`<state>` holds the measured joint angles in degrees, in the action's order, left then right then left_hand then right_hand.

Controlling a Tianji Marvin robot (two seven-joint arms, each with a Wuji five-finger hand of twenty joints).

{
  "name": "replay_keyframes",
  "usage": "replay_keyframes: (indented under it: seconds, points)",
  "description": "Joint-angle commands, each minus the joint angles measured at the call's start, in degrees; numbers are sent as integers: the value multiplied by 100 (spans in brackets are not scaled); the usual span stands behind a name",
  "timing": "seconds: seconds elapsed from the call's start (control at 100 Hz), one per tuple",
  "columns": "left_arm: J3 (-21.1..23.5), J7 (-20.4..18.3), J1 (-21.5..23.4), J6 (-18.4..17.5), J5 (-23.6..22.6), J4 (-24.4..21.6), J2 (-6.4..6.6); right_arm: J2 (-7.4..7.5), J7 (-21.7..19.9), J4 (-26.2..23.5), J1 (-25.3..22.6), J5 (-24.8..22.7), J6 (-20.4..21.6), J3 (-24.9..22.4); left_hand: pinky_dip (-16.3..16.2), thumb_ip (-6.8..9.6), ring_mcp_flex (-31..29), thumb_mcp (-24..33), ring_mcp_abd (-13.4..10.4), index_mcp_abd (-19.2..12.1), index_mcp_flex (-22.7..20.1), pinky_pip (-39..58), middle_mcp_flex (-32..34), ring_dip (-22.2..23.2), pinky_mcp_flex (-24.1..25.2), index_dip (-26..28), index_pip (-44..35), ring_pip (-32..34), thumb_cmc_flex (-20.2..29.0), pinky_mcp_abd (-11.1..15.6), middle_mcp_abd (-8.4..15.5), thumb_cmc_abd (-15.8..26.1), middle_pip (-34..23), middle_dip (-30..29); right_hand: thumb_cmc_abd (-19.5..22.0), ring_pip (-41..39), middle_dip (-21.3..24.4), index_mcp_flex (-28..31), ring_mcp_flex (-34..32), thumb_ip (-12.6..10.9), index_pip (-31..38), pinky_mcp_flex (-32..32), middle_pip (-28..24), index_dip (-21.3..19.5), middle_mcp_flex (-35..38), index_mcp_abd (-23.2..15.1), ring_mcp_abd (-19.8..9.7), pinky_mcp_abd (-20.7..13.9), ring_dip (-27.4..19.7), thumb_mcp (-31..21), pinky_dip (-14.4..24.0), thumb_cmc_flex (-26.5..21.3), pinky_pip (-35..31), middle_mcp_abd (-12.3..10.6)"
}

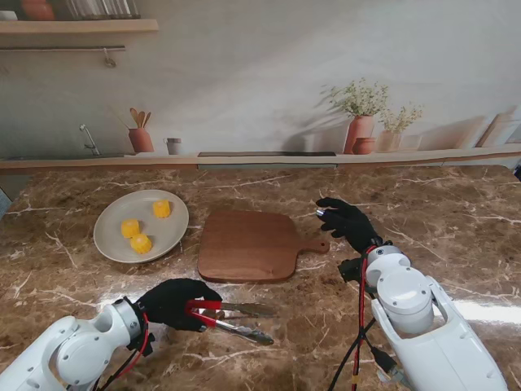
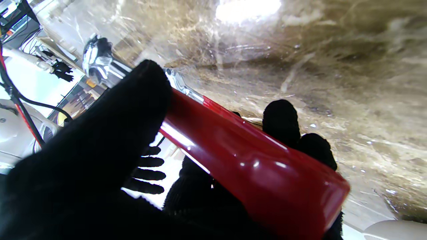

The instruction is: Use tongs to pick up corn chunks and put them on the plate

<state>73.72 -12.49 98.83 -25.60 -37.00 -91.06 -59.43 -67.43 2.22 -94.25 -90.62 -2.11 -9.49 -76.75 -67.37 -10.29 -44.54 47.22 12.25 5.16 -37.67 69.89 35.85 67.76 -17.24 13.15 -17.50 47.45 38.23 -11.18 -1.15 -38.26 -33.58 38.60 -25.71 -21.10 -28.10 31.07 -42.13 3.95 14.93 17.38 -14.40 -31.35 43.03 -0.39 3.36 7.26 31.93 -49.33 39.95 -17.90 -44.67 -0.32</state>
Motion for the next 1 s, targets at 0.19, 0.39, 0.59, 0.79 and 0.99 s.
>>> replay_keyframes:
  seconds: [0.19,0.39,0.59,0.79,0.99]
  points:
    - [42,182,77,-173,-518,-46,46,-21,-67,5,-31,48,-36,17,96,306,541,572,-258,-773,478,-232,-539,-109,489,264,-500,-290,-60,251,486,-171,20,-90,-43,-46,-44,-86,16,-247,-33,-27,-3,65,59,-157,-68,-20,98,35,167,214,49,-67]
    - [93,263,165,-269,-716,-92,54,-22,-71,4,-38,61,-42,25,36,236,675,501,-265,-741,686,-235,-637,-56,633,363,-680,-276,-204,282,527,-397,20,-80,-42,-49,-43,-86,13,-246,-32,-27,-3,65,59,-163,-76,-18,98,28,166,216,46,-82]
    - [163,291,253,-213,-893,-153,58,-25,-70,5,-36,95,-23,32,-22,149,850,344,-267,-669,868,-260,-763,-30,767,353,-650,-327,-477,289,551,-531,103,-103,-48,-50,-43,-83,12,-245,-31,-27,-4,65,61,-153,-74,-18,98,27,165,213,45,-71]
    - [172,435,283,-128,-992,-145,38,-22,-77,7,-34,91,-6,34,29,117,1346,109,-336,-655,1107,-639,-1064,-230,1132,231,-431,-779,-689,406,536,-375,311,-226,-50,-48,-43,-77,16,-245,-28,-28,-3,65,59,-158,-69,-17,97,24,164,215,46,-70]
    - [210,520,351,-36,-948,-216,10,-23,-72,6,-33,84,-3,37,668,147,1822,-251,-601,-761,1180,-1594,-1402,-1573,1576,56,-145,-1962,-860,480,644,-171,943,-1052,-48,-50,-44,-84,13,-245,-31,-28,-5,66,61,-160,-74,-16,97,23,163,213,45,-75]
